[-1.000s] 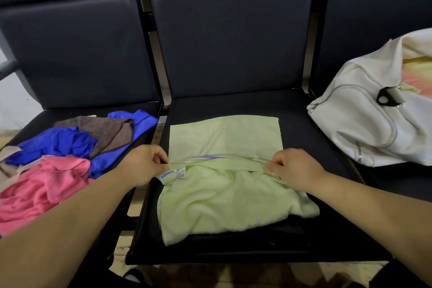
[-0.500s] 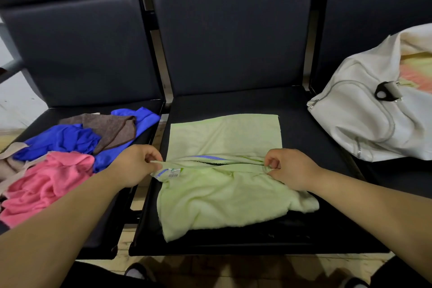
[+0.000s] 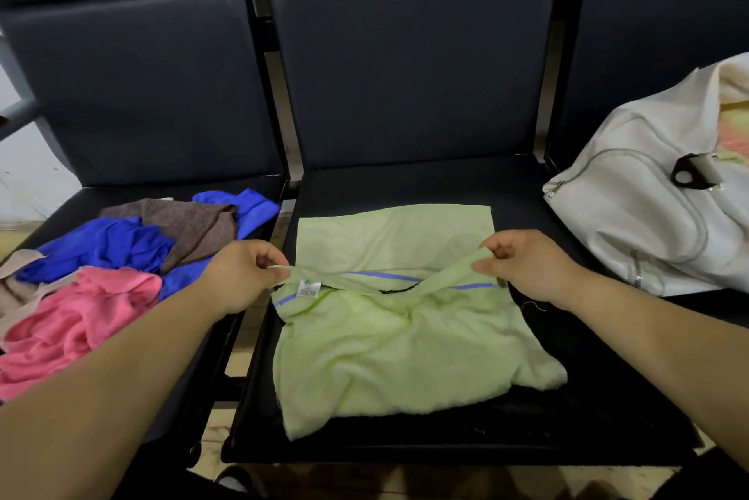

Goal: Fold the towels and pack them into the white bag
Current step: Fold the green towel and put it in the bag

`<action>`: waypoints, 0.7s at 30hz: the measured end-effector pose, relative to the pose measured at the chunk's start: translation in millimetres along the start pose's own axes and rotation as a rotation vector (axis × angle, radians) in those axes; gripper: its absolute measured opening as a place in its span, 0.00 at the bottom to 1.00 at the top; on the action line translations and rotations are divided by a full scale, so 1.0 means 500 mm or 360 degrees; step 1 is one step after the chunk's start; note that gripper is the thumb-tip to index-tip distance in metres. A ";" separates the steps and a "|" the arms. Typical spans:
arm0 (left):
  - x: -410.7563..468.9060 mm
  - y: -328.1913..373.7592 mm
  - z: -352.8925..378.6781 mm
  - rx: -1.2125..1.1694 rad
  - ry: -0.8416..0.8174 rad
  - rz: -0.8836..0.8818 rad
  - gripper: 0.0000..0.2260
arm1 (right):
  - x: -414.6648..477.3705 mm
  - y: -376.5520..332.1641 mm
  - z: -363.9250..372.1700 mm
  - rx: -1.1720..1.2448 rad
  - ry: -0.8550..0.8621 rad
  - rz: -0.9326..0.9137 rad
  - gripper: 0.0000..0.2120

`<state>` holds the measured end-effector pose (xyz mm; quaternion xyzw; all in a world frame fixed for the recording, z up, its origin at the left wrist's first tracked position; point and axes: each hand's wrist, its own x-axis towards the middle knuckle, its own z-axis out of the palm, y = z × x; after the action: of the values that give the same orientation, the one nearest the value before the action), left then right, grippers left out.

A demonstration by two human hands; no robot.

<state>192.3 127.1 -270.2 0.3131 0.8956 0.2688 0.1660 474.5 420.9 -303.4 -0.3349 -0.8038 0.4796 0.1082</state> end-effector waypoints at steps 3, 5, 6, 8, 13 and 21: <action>0.018 0.006 0.008 -0.0055 0.0041 -0.0038 0.03 | 0.023 0.007 0.000 0.0031 0.0118 0.0026 0.02; 0.032 0.008 0.012 -0.0080 0.0074 -0.0056 0.03 | 0.039 0.011 0.000 0.0050 0.0201 0.0030 0.02; 0.038 0.008 0.013 -0.0083 0.0094 -0.0066 0.03 | 0.047 0.013 0.000 0.0059 0.0245 0.0027 0.02; 0.052 0.009 0.016 -0.0129 0.0142 -0.0095 0.03 | 0.064 0.012 0.002 0.0114 0.0327 0.0038 0.02; 0.085 0.017 0.031 -0.0267 0.0220 -0.0112 0.02 | 0.105 0.002 -0.001 0.0278 0.0377 0.0063 0.09; 0.143 0.037 0.035 -0.0381 0.0277 -0.0051 0.04 | 0.146 0.010 -0.019 0.0156 0.0426 0.0095 0.10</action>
<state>155.6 192.3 -282.6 0.2524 0.8730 0.3971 0.1281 426.2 475.8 -313.5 -0.4140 -0.7475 0.4723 0.2162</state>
